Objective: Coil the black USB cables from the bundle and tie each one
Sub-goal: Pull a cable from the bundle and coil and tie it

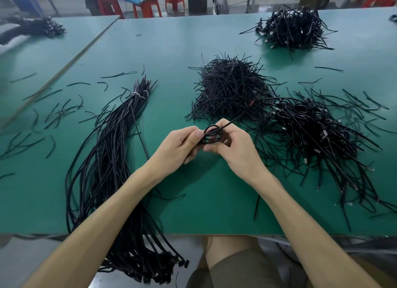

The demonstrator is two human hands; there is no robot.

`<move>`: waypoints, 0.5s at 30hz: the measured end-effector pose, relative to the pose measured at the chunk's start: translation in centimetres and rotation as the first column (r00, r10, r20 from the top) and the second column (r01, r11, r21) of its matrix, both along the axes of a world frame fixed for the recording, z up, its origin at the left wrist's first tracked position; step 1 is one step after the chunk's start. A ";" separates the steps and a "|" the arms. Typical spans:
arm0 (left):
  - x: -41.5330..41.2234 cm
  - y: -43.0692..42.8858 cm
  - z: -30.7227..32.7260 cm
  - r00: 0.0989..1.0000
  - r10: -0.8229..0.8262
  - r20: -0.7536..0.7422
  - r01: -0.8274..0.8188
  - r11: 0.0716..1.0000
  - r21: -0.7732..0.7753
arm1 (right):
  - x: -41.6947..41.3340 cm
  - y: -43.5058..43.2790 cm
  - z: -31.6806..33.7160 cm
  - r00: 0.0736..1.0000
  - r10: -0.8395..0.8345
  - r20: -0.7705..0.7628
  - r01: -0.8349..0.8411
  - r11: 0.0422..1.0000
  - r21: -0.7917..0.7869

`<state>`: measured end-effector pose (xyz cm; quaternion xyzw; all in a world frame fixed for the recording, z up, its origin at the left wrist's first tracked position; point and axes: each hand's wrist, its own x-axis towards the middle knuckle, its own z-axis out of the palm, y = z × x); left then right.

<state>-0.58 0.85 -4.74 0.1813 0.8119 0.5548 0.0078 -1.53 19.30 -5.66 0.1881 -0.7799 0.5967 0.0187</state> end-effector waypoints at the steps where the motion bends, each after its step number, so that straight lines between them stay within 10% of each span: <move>1: 0.0 0.1 0.0 1.000 0.010 0.008 -0.010 1.000 0.015 | 0.0 0.0 0.0 0.999 -0.011 -0.037 0.012 0.999 0.031; 15: -0.6 -0.2 -1.0 0.993 0.117 -0.012 -0.117 0.993 -0.002 | 0.1 0.1 -0.1 1.000 0.020 -0.018 -0.020 1.000 0.012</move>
